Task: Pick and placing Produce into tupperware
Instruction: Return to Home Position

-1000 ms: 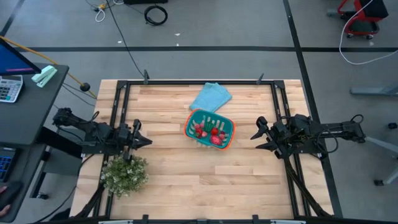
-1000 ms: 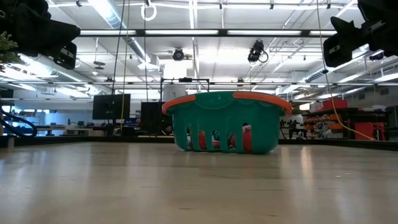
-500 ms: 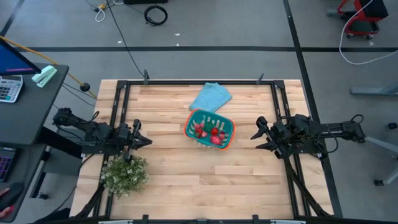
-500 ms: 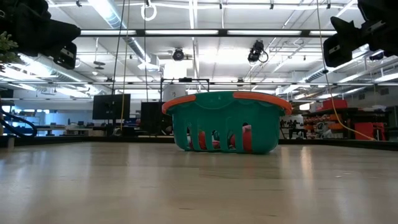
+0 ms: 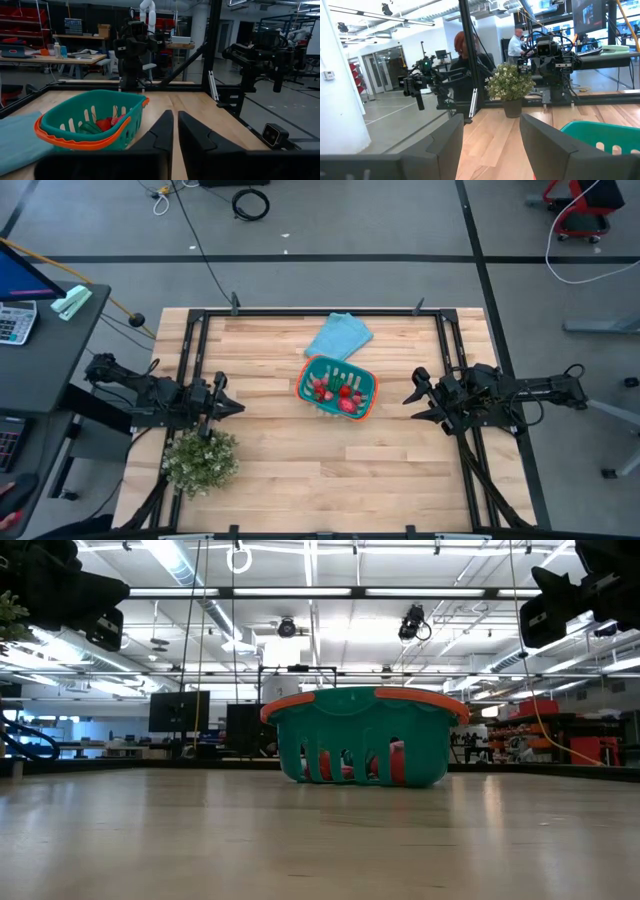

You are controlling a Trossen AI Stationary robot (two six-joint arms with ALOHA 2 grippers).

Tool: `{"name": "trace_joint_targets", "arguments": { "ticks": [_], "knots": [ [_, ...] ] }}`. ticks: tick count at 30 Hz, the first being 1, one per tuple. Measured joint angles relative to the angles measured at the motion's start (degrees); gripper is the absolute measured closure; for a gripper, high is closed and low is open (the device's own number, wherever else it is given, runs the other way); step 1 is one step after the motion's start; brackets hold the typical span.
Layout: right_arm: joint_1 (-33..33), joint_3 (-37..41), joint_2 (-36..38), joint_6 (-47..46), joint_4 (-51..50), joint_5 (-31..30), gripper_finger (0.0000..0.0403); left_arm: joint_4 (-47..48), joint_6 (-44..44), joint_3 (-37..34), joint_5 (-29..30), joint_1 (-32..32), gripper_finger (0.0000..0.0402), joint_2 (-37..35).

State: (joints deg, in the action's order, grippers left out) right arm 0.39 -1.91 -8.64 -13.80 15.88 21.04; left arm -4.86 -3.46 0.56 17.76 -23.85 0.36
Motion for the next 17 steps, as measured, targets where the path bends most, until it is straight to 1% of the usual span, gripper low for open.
{"name": "trace_joint_targets", "arguments": {
  "ticks": [8, 17],
  "knots": [
    [0.01, 0.0, 0.0, 0.0, 0.0, 0.0, 0.0199, 0.0, 0.0, 0.0, 0.0, -0.01, 0.0363, 0.0],
    [-0.01, 0.0, 0.0, 0.0, 0.0, 0.0, 0.0199, 0.0, 0.0, 0.0, 0.0, 0.01, 0.0376, 0.0]
  ]
}}
